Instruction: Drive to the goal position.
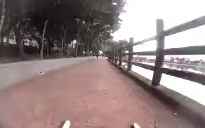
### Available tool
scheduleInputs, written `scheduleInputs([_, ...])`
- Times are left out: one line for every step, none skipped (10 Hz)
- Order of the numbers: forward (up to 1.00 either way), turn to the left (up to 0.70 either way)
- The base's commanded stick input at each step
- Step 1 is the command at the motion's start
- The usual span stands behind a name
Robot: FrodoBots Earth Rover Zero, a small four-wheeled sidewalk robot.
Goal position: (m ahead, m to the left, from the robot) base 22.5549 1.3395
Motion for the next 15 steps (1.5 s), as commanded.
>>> scheduleInputs([1.0, 0.0])
scheduleInputs([1.0, 0.0])
scheduleInputs([1.0, 0.0])
scheduleInputs([1.0, 0.0])
scheduleInputs([1.0, 0.0])
scheduleInputs([1.0, 0.0])
scheduleInputs([1.0, 0.0])
scheduleInputs([1.0, 0.0])
scheduleInputs([1.0, 0.0])
scheduleInputs([1.0, 0.0])
scheduleInputs([1.0, 0.0])
scheduleInputs([1.0, 0.0])
scheduleInputs([1.0, 0.0])
scheduleInputs([1.0, 0.0])
scheduleInputs([1.0, 0.0])
